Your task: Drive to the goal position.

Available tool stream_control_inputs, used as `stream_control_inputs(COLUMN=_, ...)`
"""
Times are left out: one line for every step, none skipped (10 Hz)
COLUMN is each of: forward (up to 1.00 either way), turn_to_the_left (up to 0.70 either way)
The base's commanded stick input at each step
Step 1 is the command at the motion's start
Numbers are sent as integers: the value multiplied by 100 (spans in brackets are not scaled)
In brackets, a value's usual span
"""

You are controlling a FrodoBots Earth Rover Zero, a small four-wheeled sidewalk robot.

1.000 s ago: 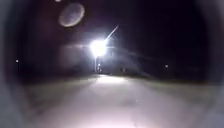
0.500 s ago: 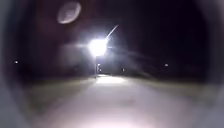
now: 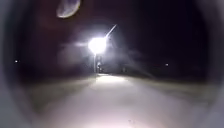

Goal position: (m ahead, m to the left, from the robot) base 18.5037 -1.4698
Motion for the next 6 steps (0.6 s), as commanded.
stream_control_inputs(forward=70, turn_to_the_left=11)
stream_control_inputs(forward=70, turn_to_the_left=1)
stream_control_inputs(forward=70, turn_to_the_left=0)
stream_control_inputs(forward=70, turn_to_the_left=0)
stream_control_inputs(forward=70, turn_to_the_left=0)
stream_control_inputs(forward=70, turn_to_the_left=0)
